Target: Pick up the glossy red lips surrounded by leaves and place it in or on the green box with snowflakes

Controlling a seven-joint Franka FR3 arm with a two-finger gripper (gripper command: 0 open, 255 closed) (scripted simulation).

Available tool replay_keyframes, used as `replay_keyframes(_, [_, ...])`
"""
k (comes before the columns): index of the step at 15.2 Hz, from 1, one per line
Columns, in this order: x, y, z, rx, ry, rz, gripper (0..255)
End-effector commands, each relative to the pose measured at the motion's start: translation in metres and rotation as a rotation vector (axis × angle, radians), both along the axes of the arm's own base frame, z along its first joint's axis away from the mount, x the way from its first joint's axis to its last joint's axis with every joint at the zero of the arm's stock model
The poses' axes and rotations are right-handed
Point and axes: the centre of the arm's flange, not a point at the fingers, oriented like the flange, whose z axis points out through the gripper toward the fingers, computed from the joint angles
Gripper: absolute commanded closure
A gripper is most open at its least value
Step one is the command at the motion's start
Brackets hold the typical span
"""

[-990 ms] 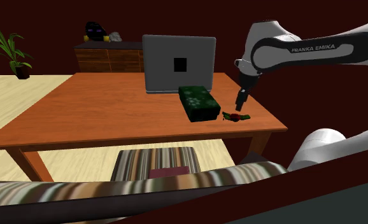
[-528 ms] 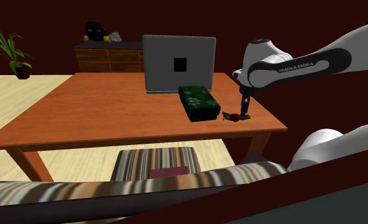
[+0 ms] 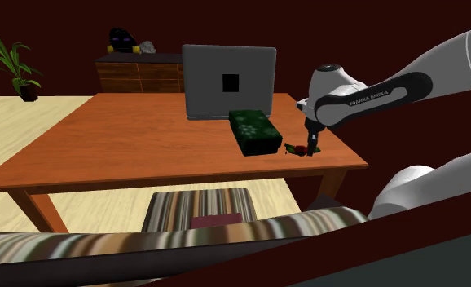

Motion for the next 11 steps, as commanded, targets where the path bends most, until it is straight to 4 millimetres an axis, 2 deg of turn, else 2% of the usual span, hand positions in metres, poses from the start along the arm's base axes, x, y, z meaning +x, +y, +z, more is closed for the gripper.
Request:
replay_keyframes(1, [0.0008,-0.0021,-0.0066,0.0,-0.001,0.001,0])
replay_keyframes(8, [0.0008,-0.0021,-0.0066,0.0,-0.001,0.001,0])
replay_keyframes(9, [0.0008,-0.0021,-0.0066,0.0,-0.001,0.001,255])
replay_keyframes(11, [0.0008,-0.0021,-0.0066,0.0,-0.001,0.001,255])
